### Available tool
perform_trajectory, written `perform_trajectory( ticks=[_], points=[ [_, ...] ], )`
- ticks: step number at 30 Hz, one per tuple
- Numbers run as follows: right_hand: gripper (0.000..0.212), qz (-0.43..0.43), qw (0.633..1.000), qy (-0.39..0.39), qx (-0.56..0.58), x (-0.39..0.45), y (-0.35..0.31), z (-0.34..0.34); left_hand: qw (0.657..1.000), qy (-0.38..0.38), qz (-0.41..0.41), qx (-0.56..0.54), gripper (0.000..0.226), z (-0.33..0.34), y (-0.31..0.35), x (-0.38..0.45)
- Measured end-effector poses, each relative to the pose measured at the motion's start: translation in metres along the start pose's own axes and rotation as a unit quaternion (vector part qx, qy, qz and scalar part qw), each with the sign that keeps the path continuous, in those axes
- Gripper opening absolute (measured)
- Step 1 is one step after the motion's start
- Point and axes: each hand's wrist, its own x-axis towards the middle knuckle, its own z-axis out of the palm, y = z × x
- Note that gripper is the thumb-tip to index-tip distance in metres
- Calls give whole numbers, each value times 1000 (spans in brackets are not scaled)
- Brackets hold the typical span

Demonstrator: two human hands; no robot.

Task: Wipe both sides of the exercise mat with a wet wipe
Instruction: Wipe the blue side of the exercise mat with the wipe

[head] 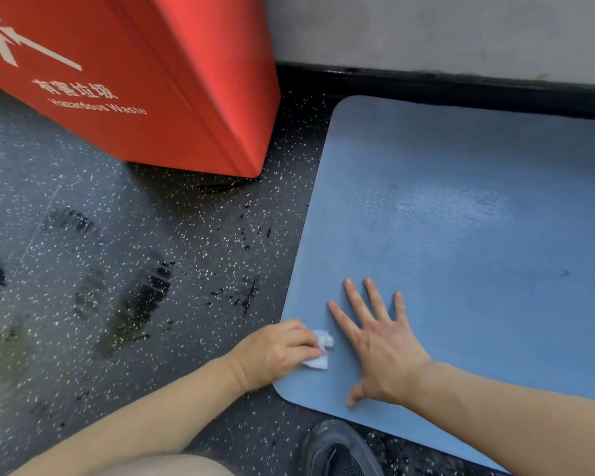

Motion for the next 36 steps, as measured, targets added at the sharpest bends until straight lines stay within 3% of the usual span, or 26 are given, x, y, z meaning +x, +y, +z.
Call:
perform_trajectory(
  ticks=[2,3,6,7,10,11,15,19,20,23,24,28,29,32,33,36],
  points=[
    [154,3,1000,1,-7,-1,0,3,997,-55,47,12,18,-4,1,-11],
    [154,4,1000,3,-9,-1,0,4,998,-46,40,22,17,-8,-7,-11],
    [156,3,1000,6,-13,0,1,6,995,58,-83,9,15,-8,-5,-16],
    [156,4,1000,9,-14,0,1,7,993,61,-97,-8,17,-3,7,-24],
    [156,8,1000,11,-18,0,0,10,999,-48,-1,-14,18,9,40,-51],
    [156,9,1000,12,-19,0,-1,10,999,-52,-2,-7,18,8,36,-53],
    [155,7,1000,10,-20,0,0,9,987,85,-135,-21,15,8,32,-51],
    [153,5,1000,15,-17,-3,0,10,999,-36,-4,-30,18,26,65,-53],
    [152,3,1000,17,-14,-4,0,10,999,-28,-10,-24,19,23,57,-48],
    [150,-7,1000,18,-10,-7,7,9,984,121,-132,-19,16,15,28,-33],
    [150,-6,1000,15,-8,-10,11,9,984,116,-132,-24,17,17,30,-29],
    [152,20,1000,18,3,-19,28,13,998,-46,27,-46,19,35,58,-17],
    [152,22,1000,19,8,-20,31,14,998,-38,27,-29,18,32,47,-10],
    [153,26,999,28,16,-19,33,16,992,102,-67,-15,13,17,11,16],
    [155,28,999,23,20,-19,33,18,990,118,-78,-14,14,17,12,19],
    [162,36,998,49,35,-20,36,24,996,-27,65,-52,18,32,54,17]
  ],
)
